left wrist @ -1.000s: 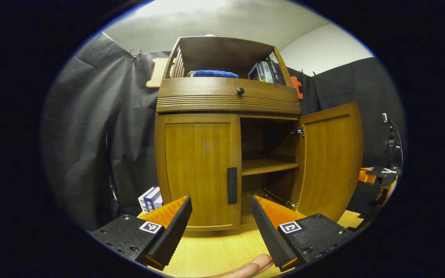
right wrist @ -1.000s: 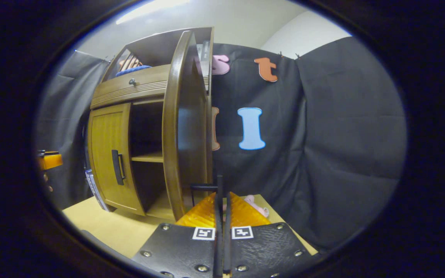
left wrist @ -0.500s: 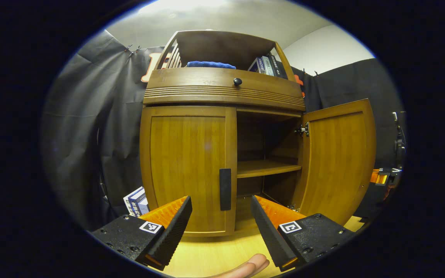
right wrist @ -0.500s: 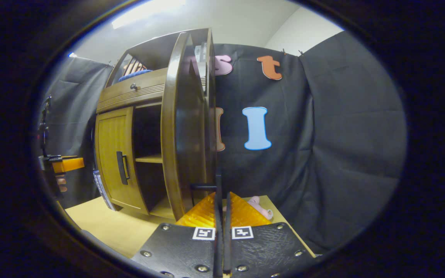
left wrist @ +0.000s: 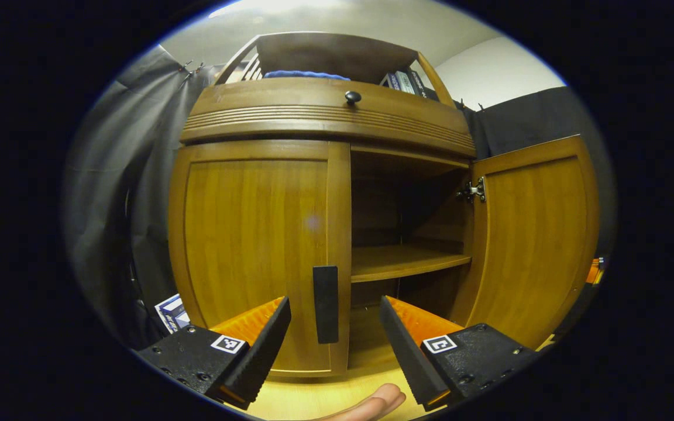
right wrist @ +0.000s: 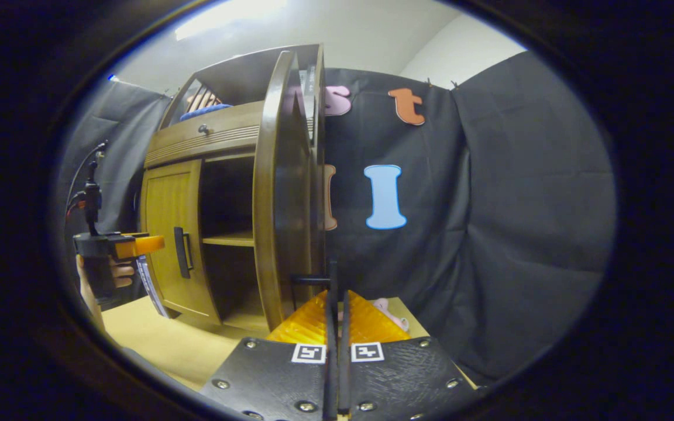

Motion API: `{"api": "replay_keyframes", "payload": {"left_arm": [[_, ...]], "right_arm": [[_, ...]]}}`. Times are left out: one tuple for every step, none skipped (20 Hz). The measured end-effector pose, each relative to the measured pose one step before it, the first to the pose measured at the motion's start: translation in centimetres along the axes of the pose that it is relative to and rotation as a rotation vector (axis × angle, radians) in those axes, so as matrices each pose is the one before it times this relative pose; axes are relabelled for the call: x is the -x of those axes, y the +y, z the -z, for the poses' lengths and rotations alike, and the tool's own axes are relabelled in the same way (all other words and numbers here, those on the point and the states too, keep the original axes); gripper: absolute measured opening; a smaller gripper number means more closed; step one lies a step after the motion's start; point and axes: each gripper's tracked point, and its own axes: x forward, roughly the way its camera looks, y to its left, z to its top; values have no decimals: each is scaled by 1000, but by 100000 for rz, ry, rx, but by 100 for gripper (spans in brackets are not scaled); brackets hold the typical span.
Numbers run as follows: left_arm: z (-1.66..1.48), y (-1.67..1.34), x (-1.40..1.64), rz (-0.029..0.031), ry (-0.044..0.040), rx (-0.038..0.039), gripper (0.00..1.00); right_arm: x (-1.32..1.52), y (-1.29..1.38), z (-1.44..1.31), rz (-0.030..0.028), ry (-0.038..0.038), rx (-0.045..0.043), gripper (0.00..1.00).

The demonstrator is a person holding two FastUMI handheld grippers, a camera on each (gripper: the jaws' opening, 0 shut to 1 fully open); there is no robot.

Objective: Open the right door of the double-door shoe cabinet with the right hand, and open the left door with the left hand.

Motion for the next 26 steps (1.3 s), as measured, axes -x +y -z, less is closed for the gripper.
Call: {"api": "replay_keyframes", "payload": {"left_arm": [[465, -46, -894, 378, 892, 86, 95], [491, 36, -898, -95, 1448, 182, 91], [417, 159, -865, -797, 799, -91, 91], [-26, 543, -839, -2898, -1227, 212, 91], [-159, 171, -892, -1527, -648, -512, 91], [60, -153, -722, 17, -279, -730, 90], [88, -137, -607, -304, 437, -320, 91], [530, -9, -52, 207, 1262, -181, 90], [353, -150, -227, 774, 1093, -621, 91], [130, 140, -414, -770, 435, -488, 91], [-50, 358, -648, -1804, -239, -492, 91], [-340, 226, -351, -1116, -1247, -255, 93], [-253, -59, -181, 679, -1118, -74, 93], [-234, -26, -205, -55, -946, -463, 92], [67, 328, -274, -1253, -446, -956, 92], [-32, 779, -364, -3506, -667, -767, 84], [-85, 422, -322, -824, -1235, -92, 73], [-149, -830, 554, 3761, -332, 875, 63], [127, -77, -403, 1610, -241, 92, 53], [58, 63, 191, 334, 952, 50, 38], [64, 20, -126, 230, -927, 429, 37], [22, 20, 217, 288, 233, 756, 36], [73, -31, 274, 723, 289, 205, 35], [-39, -67, 180, 1257, 318, -241, 34], [-10, -33, 285, 1754, 430, -712, 34], [21, -100, 322, 1709, 363, 194, 34]], "right_arm": [[338, -687, -85, 2718, 260, 649, 0], [798, -675, -410, 1541, -1261, -102, 2], [516, -485, -194, 1652, 10, -750, 9], [593, -1143, -73, 4788, -289, 827, 10], [865, -761, -404, 3080, -1289, 2396, 14], [761, -389, -512, 1260, -1838, 1702, 14], [807, 191, -827, -476, -1955, 28, 30], [578, 603, -811, -1618, -1379, -549, 47], [690, 333, -885, -41, -1299, 394, 64], [176, 8, -565, 93, -1765, 589, 81], [558, 120, -854, 751, -2447, 387, 98], [531, 407, -815, 333, -2384, 54, 99], [536, 527, -890, -271, -2362, -597, 98], [453, 716, -719, -810, -1898, -959, 98], [312, 764, -704, -1268, -1415, -1191, 97], [147, 883, -520, -1689, -1392, -1559, 98], [59, 1060, -490, -2336, -788, -1228, 98], [193, 927, -156, -2349, -149, -1504, 98], [72, 1016, -79, -2547, 638, -2398, 98], [-85, 937, 53, -2702, 835, -2992, 97], [7, 986, -30, -2760, 730, -2789, 97], [-168, 795, -58, -2010, 728, -1841, 97], [-158, 421, -12, -681, 669, -641, 97], [-59, 84, 68, 69, 495, -264, 97], [0, 209, -12, -154, 335, 116, 98], [-134, 562, 50, -424, 245, -50, 97]]}}
